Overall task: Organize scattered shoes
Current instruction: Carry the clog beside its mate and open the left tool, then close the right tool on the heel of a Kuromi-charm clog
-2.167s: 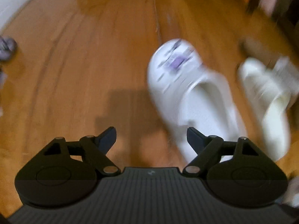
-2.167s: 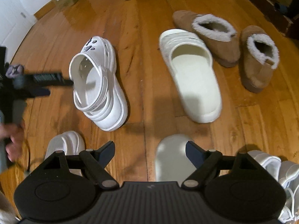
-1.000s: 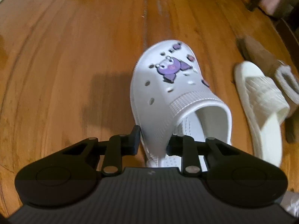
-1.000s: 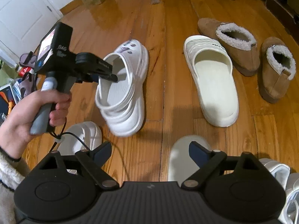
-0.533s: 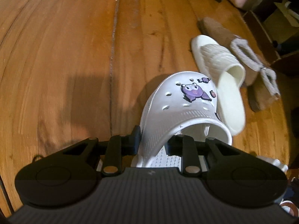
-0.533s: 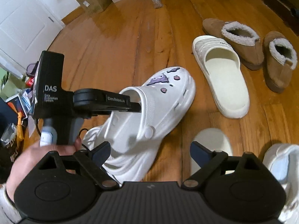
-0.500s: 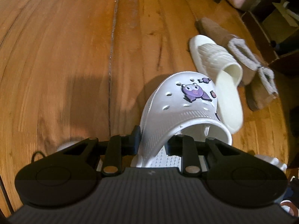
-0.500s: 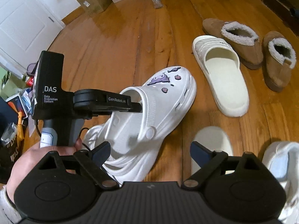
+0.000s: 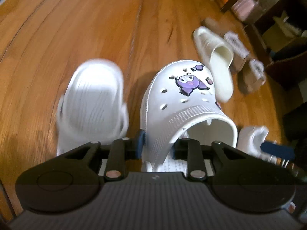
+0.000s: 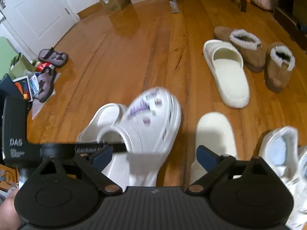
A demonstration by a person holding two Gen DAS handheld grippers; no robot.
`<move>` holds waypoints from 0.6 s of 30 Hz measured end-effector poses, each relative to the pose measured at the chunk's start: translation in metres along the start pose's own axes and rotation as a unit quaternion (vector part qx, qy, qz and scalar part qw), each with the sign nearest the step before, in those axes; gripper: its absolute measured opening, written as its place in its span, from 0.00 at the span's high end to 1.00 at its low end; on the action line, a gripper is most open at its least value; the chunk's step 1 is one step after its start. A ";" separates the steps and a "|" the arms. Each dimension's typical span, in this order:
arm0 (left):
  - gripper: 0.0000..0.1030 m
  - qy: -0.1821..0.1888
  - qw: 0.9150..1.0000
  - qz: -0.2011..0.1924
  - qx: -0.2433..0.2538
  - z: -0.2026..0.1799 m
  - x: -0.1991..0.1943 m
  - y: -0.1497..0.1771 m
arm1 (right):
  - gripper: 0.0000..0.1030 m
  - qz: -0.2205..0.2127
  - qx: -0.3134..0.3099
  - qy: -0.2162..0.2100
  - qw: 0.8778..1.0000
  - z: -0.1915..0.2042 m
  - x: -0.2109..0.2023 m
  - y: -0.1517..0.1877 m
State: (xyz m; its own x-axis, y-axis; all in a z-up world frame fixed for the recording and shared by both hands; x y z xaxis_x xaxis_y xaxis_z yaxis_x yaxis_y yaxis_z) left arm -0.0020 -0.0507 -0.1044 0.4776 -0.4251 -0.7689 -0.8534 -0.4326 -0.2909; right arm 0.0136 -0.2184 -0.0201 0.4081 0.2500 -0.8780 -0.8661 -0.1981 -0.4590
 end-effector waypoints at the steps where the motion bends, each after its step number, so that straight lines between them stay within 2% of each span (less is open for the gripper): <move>1: 0.64 0.001 1.000 0.001 0.001 0.000 0.002 0.000 | 0.08 -0.001 0.006 -0.004 1.000 0.000 0.002 0.003; 3: 0.55 0.003 0.999 0.024 0.021 -0.003 -0.008 0.012 | 0.08 -0.006 0.021 -0.017 1.000 -0.001 0.006 0.013; 4: 0.46 0.009 0.998 0.016 0.054 -0.008 -0.022 0.017 | 0.09 -0.007 0.027 -0.019 0.999 -0.002 0.009 0.018; 5: 0.40 -0.004 0.997 0.012 0.079 -0.008 -0.031 0.018 | 0.09 -0.008 0.032 -0.019 0.999 -0.003 0.011 0.022; 6: 0.28 -0.017 0.994 0.008 0.103 -0.008 -0.040 0.018 | 0.09 -0.009 0.031 -0.018 0.999 -0.003 0.013 0.025; 7: 0.25 -0.020 0.994 0.007 0.106 -0.008 -0.041 0.018 | 0.10 -0.009 0.024 -0.017 1.000 -0.001 0.015 0.028; 9: 0.25 -0.013 0.994 -0.002 0.105 0.001 -0.059 0.016 | 0.10 -0.010 0.006 -0.013 1.000 0.002 0.014 0.032; 13: 0.25 0.000 0.995 -0.002 0.096 0.013 -0.069 0.008 | 0.10 -0.022 -0.031 0.006 0.999 0.013 0.007 0.032; 18: 0.20 -0.011 0.995 0.008 0.102 0.027 -0.071 0.007 | 0.10 -0.029 -0.074 0.017 0.997 0.035 0.004 0.036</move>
State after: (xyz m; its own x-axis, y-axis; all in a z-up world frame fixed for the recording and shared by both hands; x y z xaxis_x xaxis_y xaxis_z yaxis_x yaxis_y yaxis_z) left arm -0.0476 -0.0020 -0.0677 0.4617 -0.4126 -0.7852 -0.8861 -0.2548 -0.3872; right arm -0.0262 -0.1913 -0.0360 0.4680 0.2337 -0.8523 -0.7894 -0.3230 -0.5221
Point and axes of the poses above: each gripper's, at about its wrist camera, not at the fingertips, and x roughly the way its jaws point, z to its left, y to its underside, the point moved 9 cm from there along x, roughly the way its jaws point, and after that the axes turned 12 degrees about y, right-handed, at the moved point
